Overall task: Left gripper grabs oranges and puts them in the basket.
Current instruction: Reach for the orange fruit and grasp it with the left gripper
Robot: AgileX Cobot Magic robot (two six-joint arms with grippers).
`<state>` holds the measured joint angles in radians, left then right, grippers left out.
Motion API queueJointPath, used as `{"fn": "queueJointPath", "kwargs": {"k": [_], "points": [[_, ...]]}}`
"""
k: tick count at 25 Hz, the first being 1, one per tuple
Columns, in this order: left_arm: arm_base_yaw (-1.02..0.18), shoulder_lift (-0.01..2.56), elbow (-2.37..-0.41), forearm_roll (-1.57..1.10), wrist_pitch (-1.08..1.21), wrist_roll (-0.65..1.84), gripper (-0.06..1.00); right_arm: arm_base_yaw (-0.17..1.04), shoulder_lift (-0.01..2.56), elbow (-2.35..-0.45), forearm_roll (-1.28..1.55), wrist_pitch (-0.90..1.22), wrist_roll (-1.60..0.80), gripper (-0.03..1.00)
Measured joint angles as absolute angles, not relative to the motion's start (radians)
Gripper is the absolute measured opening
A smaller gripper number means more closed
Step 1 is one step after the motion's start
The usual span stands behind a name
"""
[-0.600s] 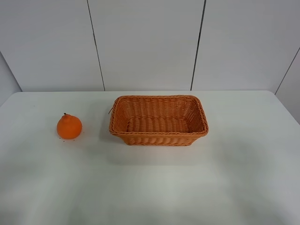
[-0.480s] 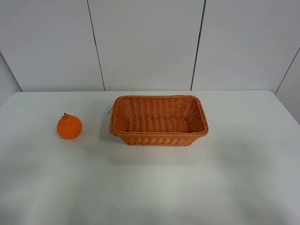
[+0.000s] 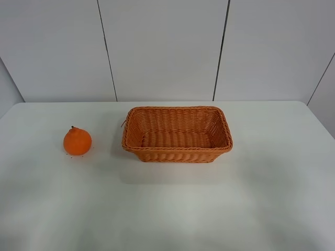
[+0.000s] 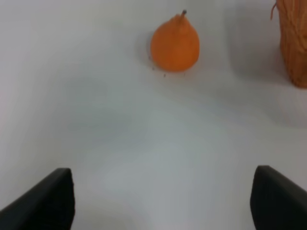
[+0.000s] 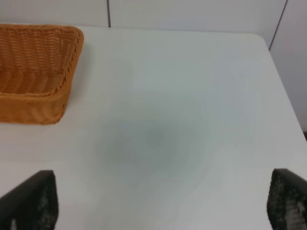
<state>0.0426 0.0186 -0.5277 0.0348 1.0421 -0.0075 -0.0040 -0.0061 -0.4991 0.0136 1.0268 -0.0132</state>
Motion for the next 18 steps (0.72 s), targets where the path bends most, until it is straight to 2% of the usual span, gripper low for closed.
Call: {"fn": "queueJointPath", "kwargs": {"k": [5,18], "points": [[0.043,0.248,-0.648,0.035,1.032,0.011,0.85,-0.004,-0.006,-0.499,0.014,1.027,-0.013,0.69],[0.043,1.139,-1.061,0.0,0.985,0.034,0.85,-0.004,-0.006,-0.499,0.014,1.027,-0.013,0.69]]}}
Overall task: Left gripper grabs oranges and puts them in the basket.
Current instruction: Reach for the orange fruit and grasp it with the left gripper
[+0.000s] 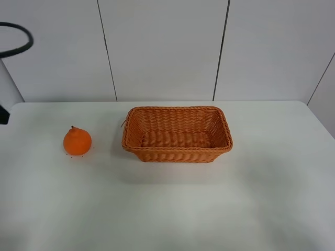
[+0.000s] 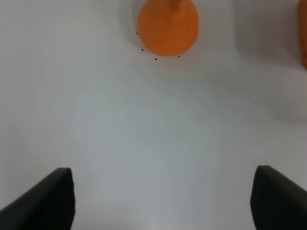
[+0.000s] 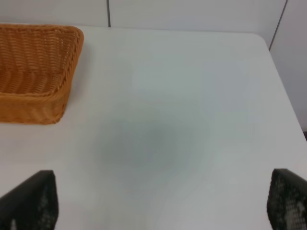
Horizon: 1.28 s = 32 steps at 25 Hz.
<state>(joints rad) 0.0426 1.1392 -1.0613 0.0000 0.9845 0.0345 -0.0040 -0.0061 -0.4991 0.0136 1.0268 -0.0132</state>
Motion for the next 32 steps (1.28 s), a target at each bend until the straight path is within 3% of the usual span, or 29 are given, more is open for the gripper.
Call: {"fn": "queueJointPath", "kwargs": {"k": [16,32], "points": [[0.043,1.962,-1.661,-0.103,0.96,0.077,0.85,-0.004,-0.006,-0.499,0.014,1.027,-0.013,0.69],[0.043,2.286,-1.691,-0.127,0.93,0.087,0.85,-0.004,-0.006,-0.499,0.014,1.027,-0.013,0.69]]}}
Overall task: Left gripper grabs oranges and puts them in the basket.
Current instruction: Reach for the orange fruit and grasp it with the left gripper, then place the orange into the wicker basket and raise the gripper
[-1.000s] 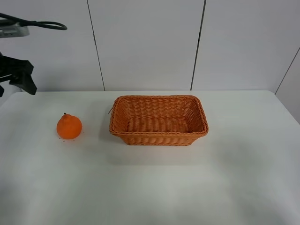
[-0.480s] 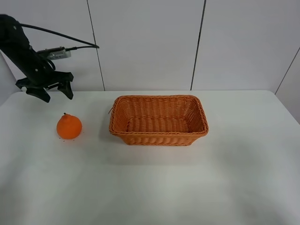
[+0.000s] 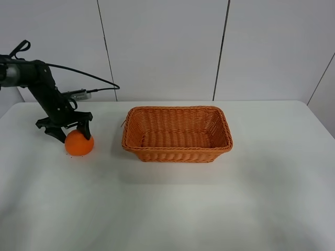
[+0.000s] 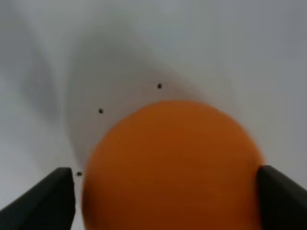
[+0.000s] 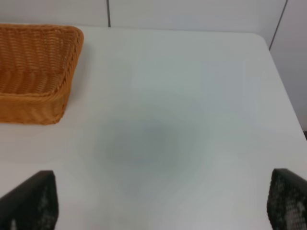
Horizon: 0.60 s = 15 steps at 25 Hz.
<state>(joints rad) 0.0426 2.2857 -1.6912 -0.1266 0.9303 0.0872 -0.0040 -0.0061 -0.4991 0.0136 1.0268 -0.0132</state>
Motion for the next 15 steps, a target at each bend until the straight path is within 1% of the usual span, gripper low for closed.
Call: {"fn": "queueJointPath", "kwargs": {"k": [2,3,4,5,6,7,8,9,15], "points": [[0.043,2.299,-1.691,-0.132,0.933,0.087,0.83,-0.004,-0.006,-0.499,0.014,1.027,-0.013,0.69],[0.043,2.301,-1.691,-0.135,0.933,0.087,0.8,-0.004,-0.006,-0.499,0.014,1.027,-0.013,0.69],[0.042,2.301,-1.691,-0.135,0.933,0.087,0.72,-0.004,-0.006,-0.499,0.014,1.027,-0.013,0.69],[0.042,2.301,-1.692,-0.135,0.937,0.087,0.62,-0.004,-0.006,-0.499,0.014,1.027,-0.013,0.69],[0.042,2.301,-1.695,-0.135,0.945,0.087,0.48,-0.004,-0.006,-0.499,0.014,1.027,-0.013,0.69],[0.042,2.299,-1.703,-0.135,0.958,0.087,0.38,-0.004,-0.006,-0.499,0.014,1.027,-0.013,0.69],[0.042,2.299,-1.712,-0.135,0.971,0.087,0.29,-0.004,-0.006,-0.499,0.014,1.027,-0.013,0.69],[0.042,2.299,-1.722,-0.135,0.986,0.087,0.24,-0.004,-0.006,-0.499,0.014,1.027,-0.013,0.69],[0.042,2.266,-1.853,-0.124,1.114,0.089,0.23,-0.004,-0.006,-0.499,0.014,1.027,-0.013,0.69]]}}
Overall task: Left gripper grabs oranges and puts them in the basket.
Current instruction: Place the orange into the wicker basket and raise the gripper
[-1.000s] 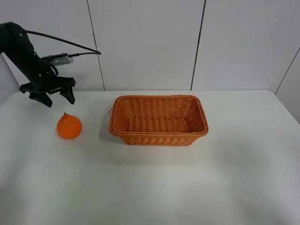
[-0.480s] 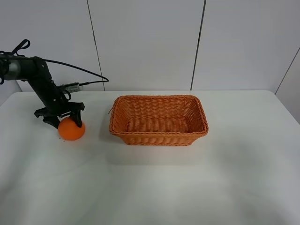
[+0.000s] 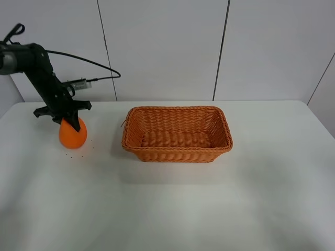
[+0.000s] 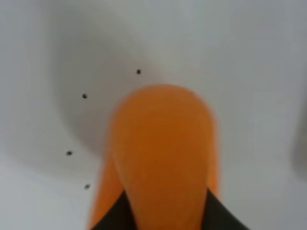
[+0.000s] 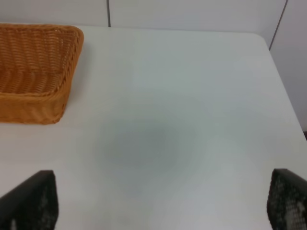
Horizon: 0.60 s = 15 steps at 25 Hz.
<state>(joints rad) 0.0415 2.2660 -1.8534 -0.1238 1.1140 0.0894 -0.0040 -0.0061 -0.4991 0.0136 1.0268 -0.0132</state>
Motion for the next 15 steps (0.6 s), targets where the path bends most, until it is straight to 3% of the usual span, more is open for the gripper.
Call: {"fn": "queueJointPath", "kwargs": {"k": [10,15], "points": [[0.031,2.106,-2.082,-0.116,1.189,0.083,0.23,-0.004,-0.006,-0.499,0.014,1.027,-0.013,0.69],[-0.066,2.089,-2.097,-0.111,1.189,0.047,0.23,-0.004,-0.006,-0.499,0.014,1.027,-0.013,0.69]]}}
